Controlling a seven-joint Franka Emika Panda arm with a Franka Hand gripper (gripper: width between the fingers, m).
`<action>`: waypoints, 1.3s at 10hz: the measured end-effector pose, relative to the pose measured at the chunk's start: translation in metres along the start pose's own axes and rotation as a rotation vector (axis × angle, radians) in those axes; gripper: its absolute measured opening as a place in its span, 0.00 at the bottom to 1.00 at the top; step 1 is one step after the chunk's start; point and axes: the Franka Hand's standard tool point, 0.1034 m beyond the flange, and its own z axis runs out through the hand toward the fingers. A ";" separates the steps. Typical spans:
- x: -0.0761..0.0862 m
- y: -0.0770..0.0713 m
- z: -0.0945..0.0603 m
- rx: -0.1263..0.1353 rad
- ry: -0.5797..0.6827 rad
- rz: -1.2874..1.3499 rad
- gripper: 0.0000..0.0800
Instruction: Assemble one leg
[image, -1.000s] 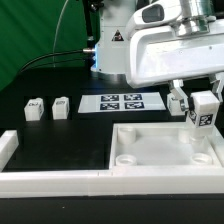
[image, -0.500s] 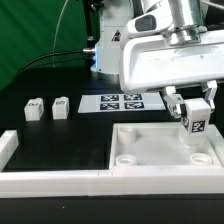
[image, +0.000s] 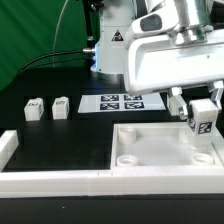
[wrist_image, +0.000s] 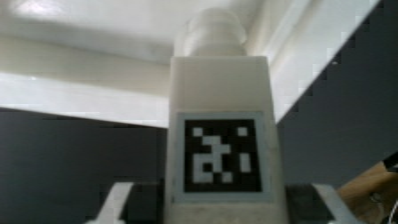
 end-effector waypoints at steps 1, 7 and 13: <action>0.007 -0.003 -0.006 0.002 0.006 -0.006 0.37; 0.015 -0.003 -0.003 0.009 -0.009 -0.006 0.37; 0.014 0.007 0.014 0.005 -0.010 -0.008 0.37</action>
Offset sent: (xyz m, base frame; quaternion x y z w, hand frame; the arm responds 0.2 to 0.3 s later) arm 0.0132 -0.0010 0.0187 0.0008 -0.0182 -0.0087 0.9998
